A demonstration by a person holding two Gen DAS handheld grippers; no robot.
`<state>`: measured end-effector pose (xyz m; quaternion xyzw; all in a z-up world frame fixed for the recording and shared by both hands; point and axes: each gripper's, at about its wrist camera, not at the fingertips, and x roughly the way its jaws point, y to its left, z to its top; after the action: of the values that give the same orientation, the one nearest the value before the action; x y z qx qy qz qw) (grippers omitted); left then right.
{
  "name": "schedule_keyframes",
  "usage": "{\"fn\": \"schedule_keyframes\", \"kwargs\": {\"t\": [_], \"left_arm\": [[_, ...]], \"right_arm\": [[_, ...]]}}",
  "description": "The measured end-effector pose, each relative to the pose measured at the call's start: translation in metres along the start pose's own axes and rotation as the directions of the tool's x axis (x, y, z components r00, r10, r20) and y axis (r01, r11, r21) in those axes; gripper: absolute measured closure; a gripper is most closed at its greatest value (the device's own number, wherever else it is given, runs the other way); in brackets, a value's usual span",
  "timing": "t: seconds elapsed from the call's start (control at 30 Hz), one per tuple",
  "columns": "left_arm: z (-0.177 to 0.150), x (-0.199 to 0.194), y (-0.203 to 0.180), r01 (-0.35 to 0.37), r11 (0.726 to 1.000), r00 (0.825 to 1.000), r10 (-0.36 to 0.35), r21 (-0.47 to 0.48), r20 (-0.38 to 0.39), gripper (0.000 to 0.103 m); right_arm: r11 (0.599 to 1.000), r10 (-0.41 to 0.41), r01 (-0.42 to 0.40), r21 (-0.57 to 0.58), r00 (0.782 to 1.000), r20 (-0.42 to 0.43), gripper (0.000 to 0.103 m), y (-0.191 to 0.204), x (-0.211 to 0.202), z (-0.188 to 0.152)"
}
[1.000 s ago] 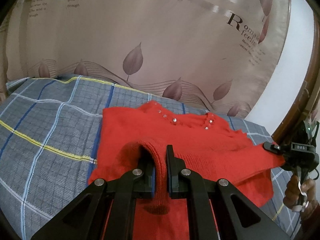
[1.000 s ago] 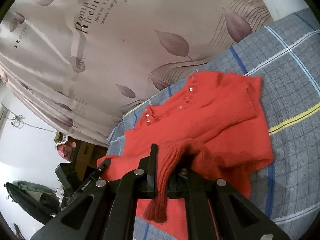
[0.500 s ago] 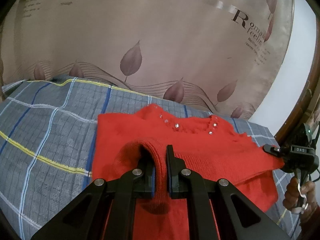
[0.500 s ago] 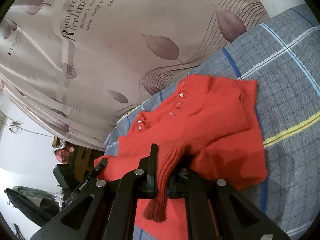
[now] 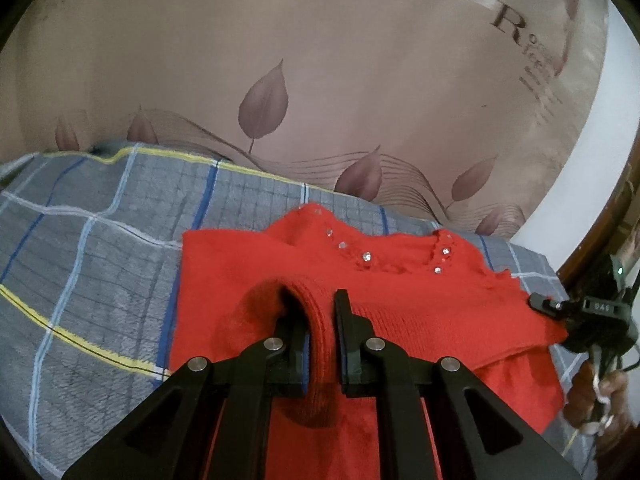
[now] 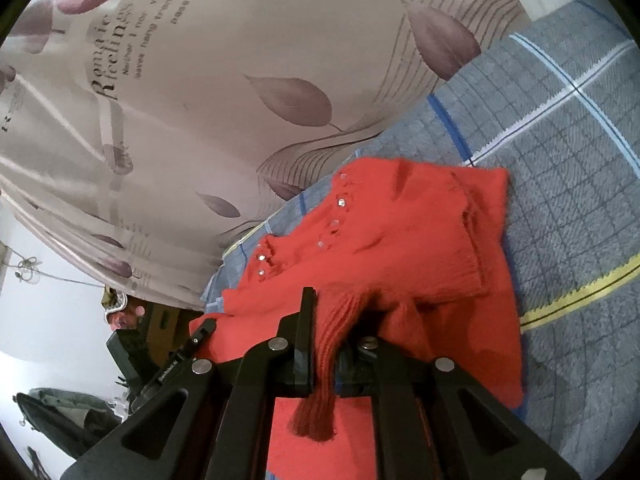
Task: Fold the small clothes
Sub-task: 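Open both grippers and release the hem onto the sweater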
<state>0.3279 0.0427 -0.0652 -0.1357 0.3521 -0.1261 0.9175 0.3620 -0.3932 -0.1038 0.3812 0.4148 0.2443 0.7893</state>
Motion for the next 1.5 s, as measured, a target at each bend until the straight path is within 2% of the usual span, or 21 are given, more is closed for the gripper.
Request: {"fn": "schedule_keyframes", "kwargs": {"t": [0.13,0.2,0.27,0.33,0.37,0.43,0.63,0.87,0.97,1.03,1.1,1.17,1.23,1.37,1.43,1.5], "left_arm": [[0.009,0.006,0.005,0.026,0.999,0.999,-0.027,-0.045,-0.025,0.084],[0.016,0.007,0.011,0.048,0.995,0.998,-0.051,-0.091,-0.026,0.080],[0.020,0.007,0.020,0.085,0.981,0.995,-0.091,-0.173,-0.027,0.066],[0.024,0.005,0.032,0.133,0.954,0.991,-0.137,-0.268,0.004,0.056],[0.028,0.004,0.039,0.141,0.942,0.990,-0.139,-0.306,0.028,0.055],[0.034,0.003,0.043,0.129,0.940,0.992,-0.120,-0.316,0.048,0.053],[0.048,0.002,0.046,0.058,0.959,0.996,-0.038,-0.276,0.076,0.046],[0.019,-0.028,0.064,-0.001,0.976,0.999,0.013,-0.217,0.051,0.041],[0.002,-0.050,0.050,0.126,0.980,0.992,-0.120,-0.156,0.050,0.041],[-0.007,-0.052,0.018,0.210,0.977,0.977,-0.211,-0.025,-0.028,0.041],[-0.016,-0.043,-0.014,0.294,0.954,0.951,-0.286,0.060,-0.116,0.041],[-0.019,-0.031,-0.032,0.320,0.943,0.940,-0.305,0.087,-0.149,0.041],[-0.015,-0.006,-0.043,0.318,0.944,0.937,-0.300,0.086,-0.180,0.041],[0.000,0.033,-0.030,0.244,0.969,0.951,-0.230,0.041,-0.205,0.041],[0.013,0.039,-0.015,0.183,0.983,0.971,-0.176,0.032,-0.161,0.041],[0.027,0.029,0.009,0.116,0.993,0.991,-0.116,0.002,-0.070,0.041]], "right_arm": [[0.996,0.070,-0.071,0.062,0.997,0.011,0.092,-0.012,0.000,0.004],[0.987,0.112,-0.117,0.111,0.992,0.049,0.088,-0.020,-0.003,0.008],[0.973,0.155,-0.167,0.156,0.984,0.086,0.071,-0.029,-0.007,0.012],[0.958,0.186,-0.210,0.196,0.974,0.132,0.061,-0.038,-0.011,0.015],[0.957,0.183,-0.210,0.200,0.972,0.147,0.061,-0.040,-0.013,0.016],[0.960,0.165,-0.196,0.200,0.973,0.161,0.061,-0.042,-0.015,0.021],[0.970,0.130,-0.160,0.180,0.977,0.170,0.061,-0.041,-0.024,0.016],[0.995,0.080,-0.087,0.046,0.988,0.135,0.060,-0.017,-0.052,-0.025],[0.997,0.078,-0.077,-0.015,0.991,0.109,0.058,-0.003,-0.056,-0.047],[0.997,0.064,-0.060,-0.054,0.994,0.091,0.054,0.006,-0.052,-0.061],[0.995,0.035,-0.028,-0.094,0.997,0.073,0.052,0.012,-0.045,-0.070],[0.992,0.006,0.000,-0.129,0.999,0.051,0.051,0.016,-0.036,-0.079],[0.990,-0.006,0.011,-0.138,0.999,0.032,0.051,0.015,-0.028,-0.086],[0.989,0.007,-0.001,-0.148,0.999,0.041,0.051,0.014,-0.030,-0.089],[0.992,0.020,-0.013,-0.128,0.999,0.047,0.049,0.008,-0.031,-0.089],[0.995,0.039,-0.034,-0.095,0.998,0.050,0.049,0.001,-0.031,-0.088]]}}
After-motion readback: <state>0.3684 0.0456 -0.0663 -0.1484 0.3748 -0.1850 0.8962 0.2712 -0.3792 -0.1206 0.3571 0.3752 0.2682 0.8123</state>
